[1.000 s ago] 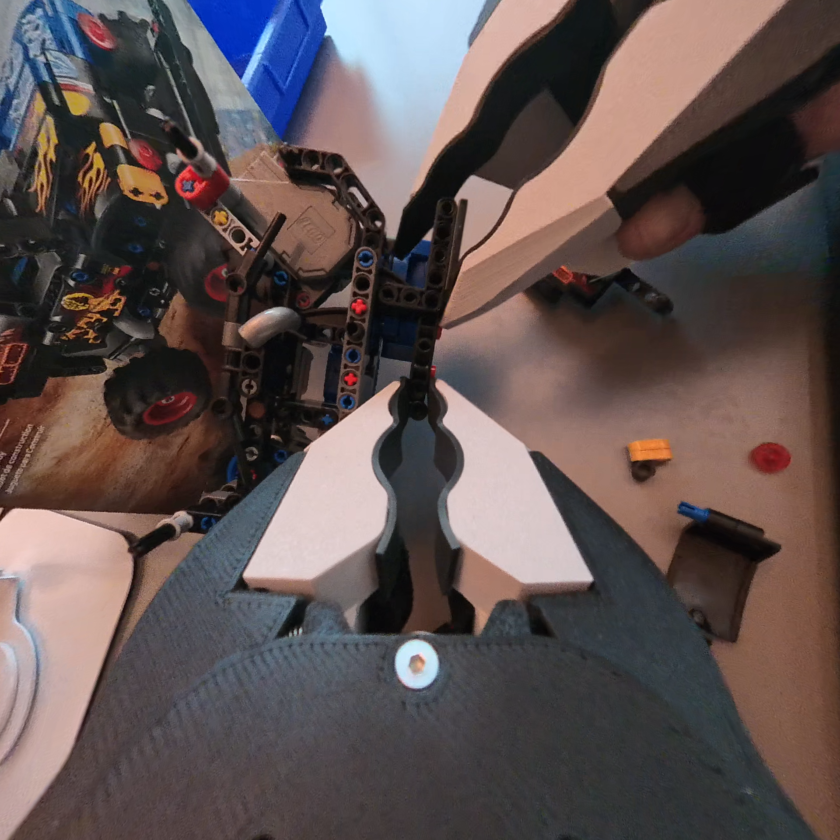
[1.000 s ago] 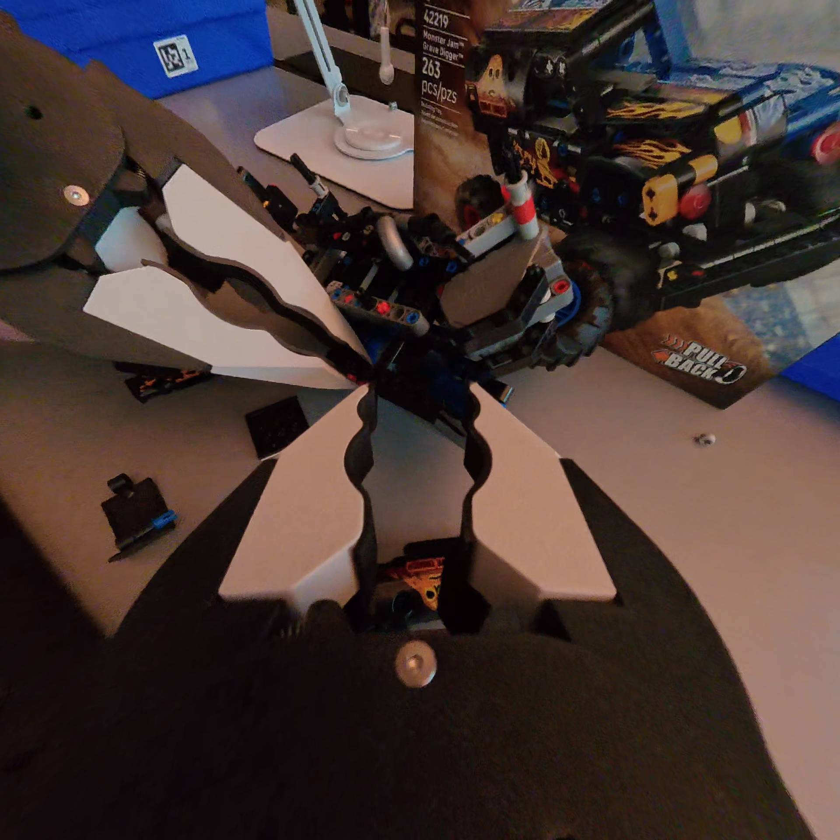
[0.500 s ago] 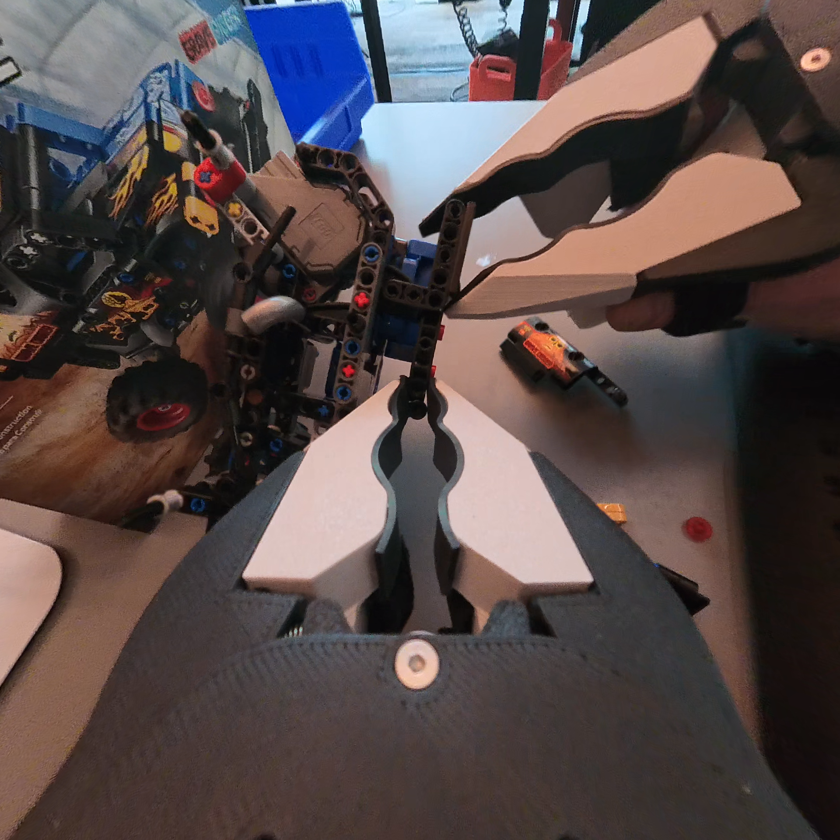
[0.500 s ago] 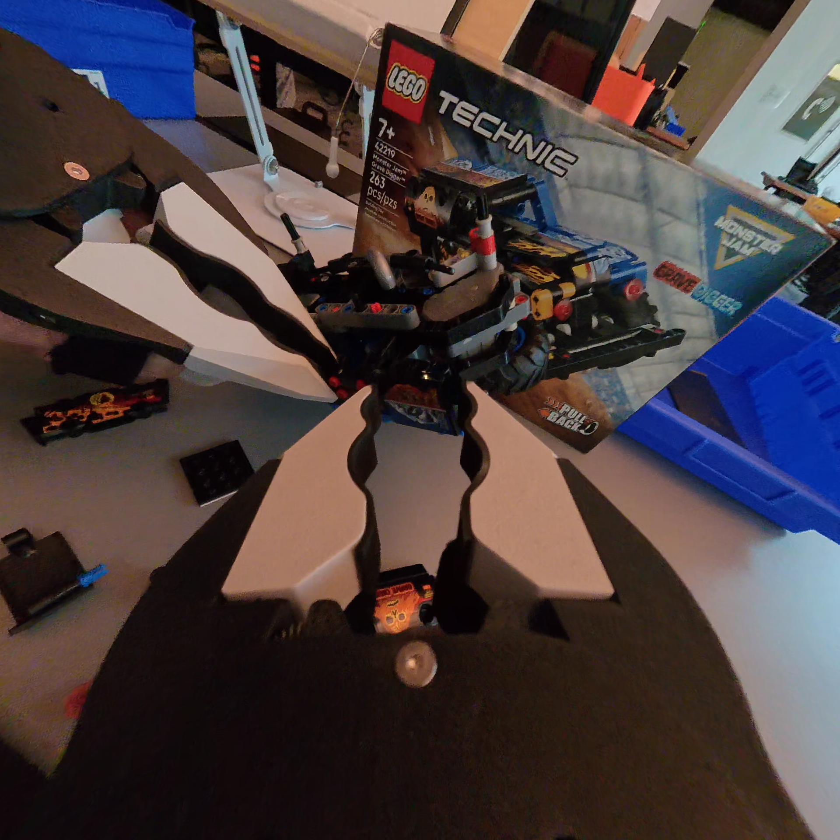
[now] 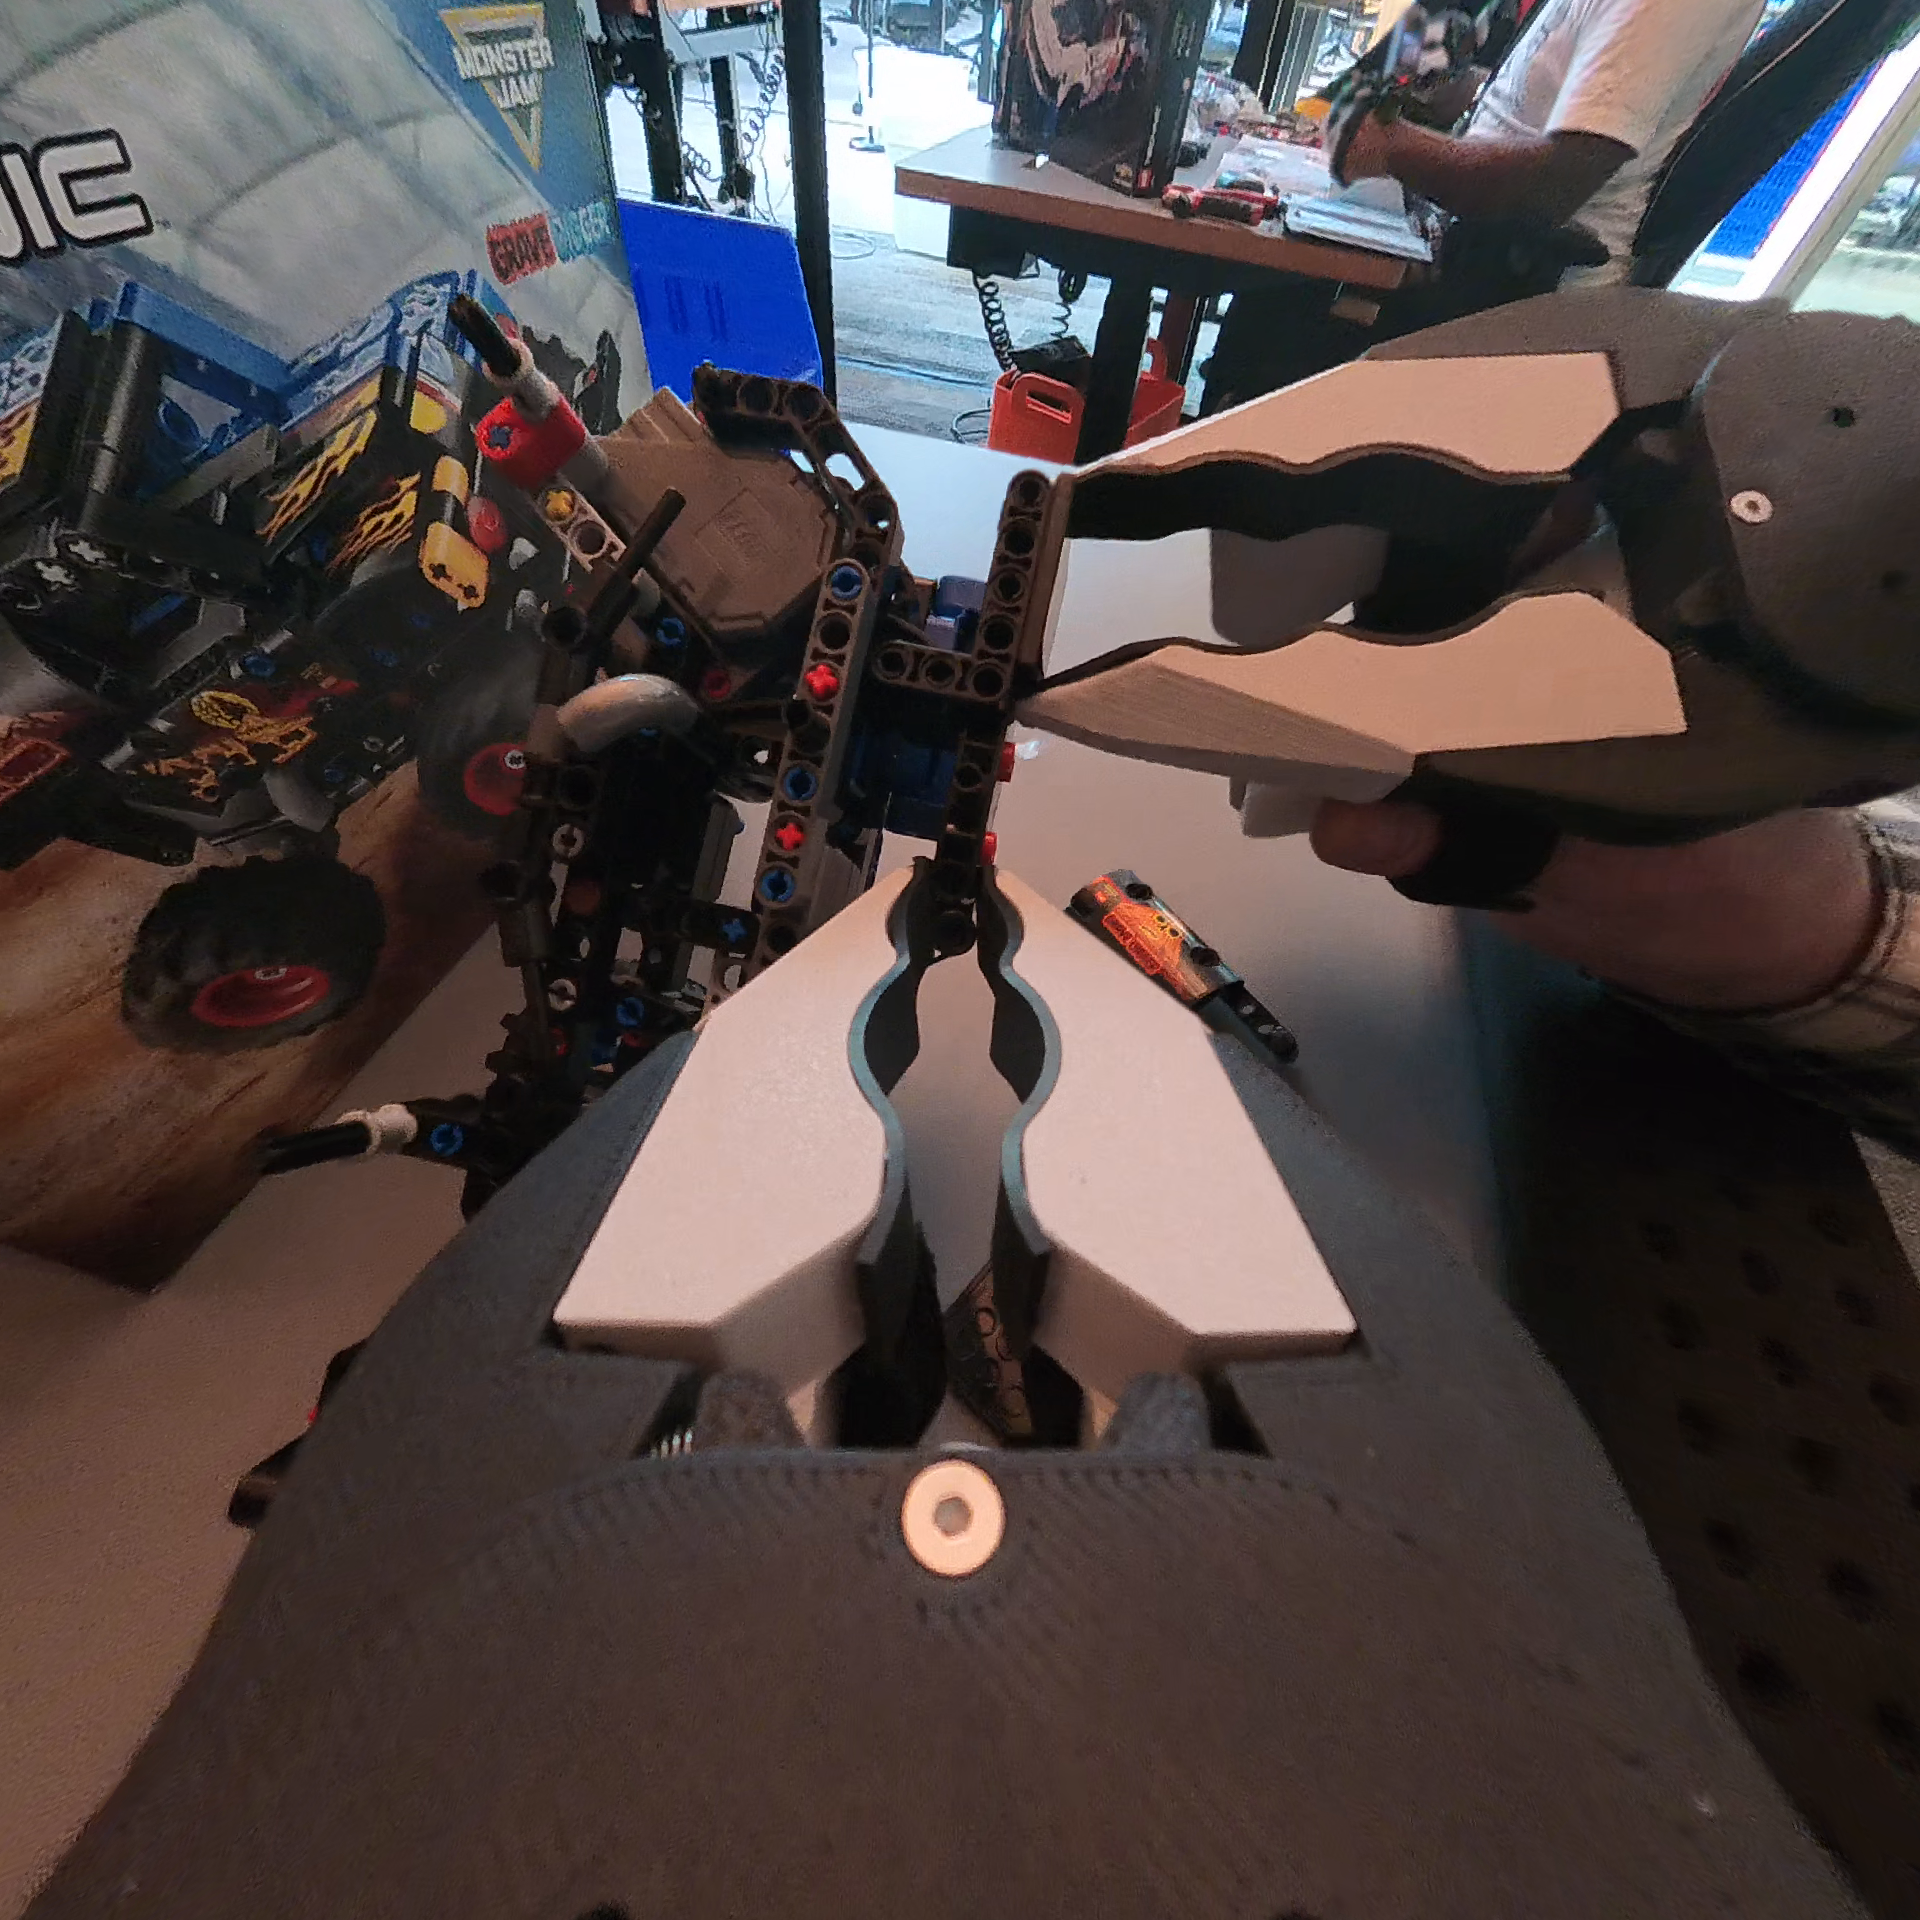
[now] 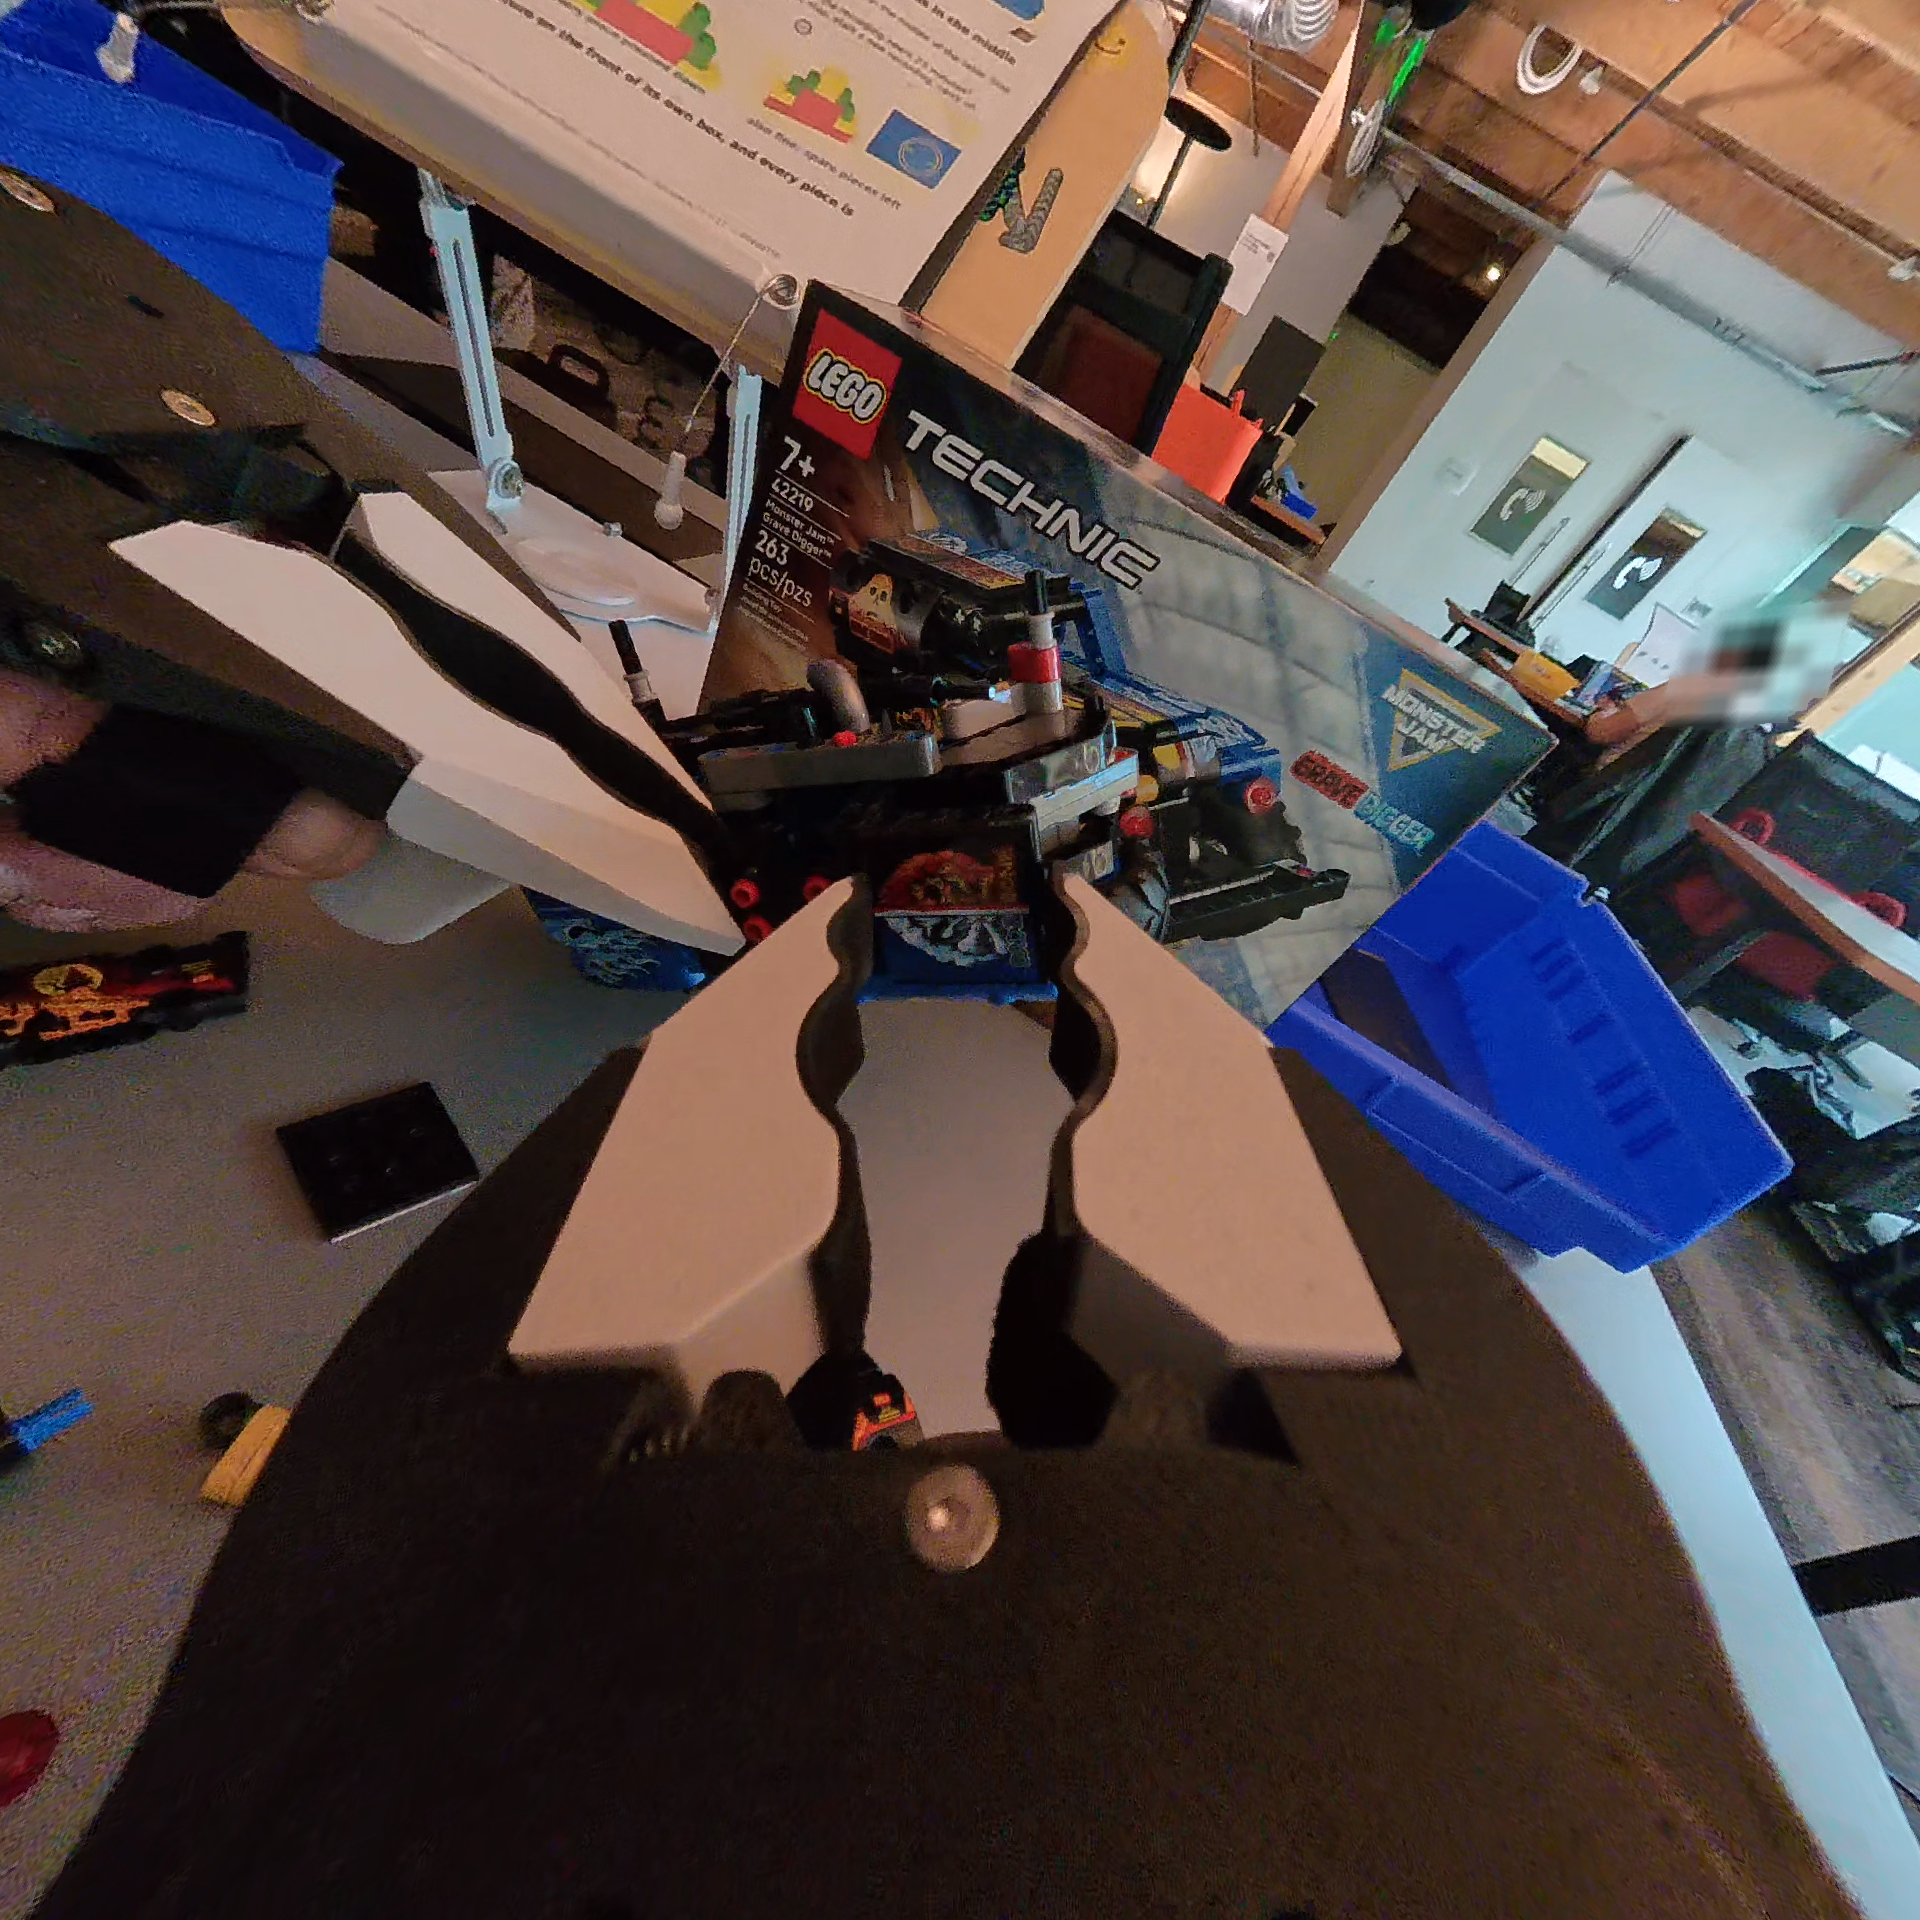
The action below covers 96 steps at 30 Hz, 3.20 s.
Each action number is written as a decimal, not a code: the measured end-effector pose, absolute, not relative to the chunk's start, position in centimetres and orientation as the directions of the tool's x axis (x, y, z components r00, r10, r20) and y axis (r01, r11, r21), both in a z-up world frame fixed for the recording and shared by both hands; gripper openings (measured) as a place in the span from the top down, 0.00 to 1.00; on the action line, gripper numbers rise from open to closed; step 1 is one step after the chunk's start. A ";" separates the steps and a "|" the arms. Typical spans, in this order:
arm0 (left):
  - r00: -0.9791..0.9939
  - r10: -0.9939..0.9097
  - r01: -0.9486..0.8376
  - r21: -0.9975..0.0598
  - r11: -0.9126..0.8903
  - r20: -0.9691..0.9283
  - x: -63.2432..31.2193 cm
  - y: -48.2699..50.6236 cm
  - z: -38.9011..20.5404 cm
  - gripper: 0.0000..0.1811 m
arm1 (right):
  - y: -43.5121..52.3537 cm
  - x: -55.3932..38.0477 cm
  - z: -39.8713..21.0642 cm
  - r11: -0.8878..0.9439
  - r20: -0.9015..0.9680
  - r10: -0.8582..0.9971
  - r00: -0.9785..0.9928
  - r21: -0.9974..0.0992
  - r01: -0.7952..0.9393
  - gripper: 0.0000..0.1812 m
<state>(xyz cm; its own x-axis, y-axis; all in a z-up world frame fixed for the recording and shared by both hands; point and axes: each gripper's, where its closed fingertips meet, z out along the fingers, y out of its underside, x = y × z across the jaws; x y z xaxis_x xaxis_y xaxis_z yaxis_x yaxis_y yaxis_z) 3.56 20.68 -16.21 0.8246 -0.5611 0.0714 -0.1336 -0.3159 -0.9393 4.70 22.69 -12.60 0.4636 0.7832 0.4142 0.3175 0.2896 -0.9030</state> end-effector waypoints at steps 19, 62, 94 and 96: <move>0.799 -0.564 0.035 -0.953 -0.300 0.207 3.6 21.0 -14.2 0.97 | 20.4 3.6 -10.3 0.577 0.716 0.578 0.391 -0.697 0.425 0.84; 0.622 -0.766 -0.428 -0.889 -0.159 -0.162 0.2 14.2 -13.7 0.81 | 14.5 3.6 -14.3 0.478 0.378 0.863 -0.336 -0.826 0.299 0.96; 0.385 -0.781 -0.802 -0.598 -0.018 -0.493 2.5 10.2 -18.2 0.95 | 10.1 1.7 -18.9 0.866 0.678 0.493 -0.545 -0.327 0.378 0.97; 0.396 -0.790 -0.779 -0.627 -0.019 -0.468 2.7 10.2 -18.4 0.95 | 10.1 1.9 -19.2 0.862 0.668 0.505 -0.546 -0.358 0.359 0.96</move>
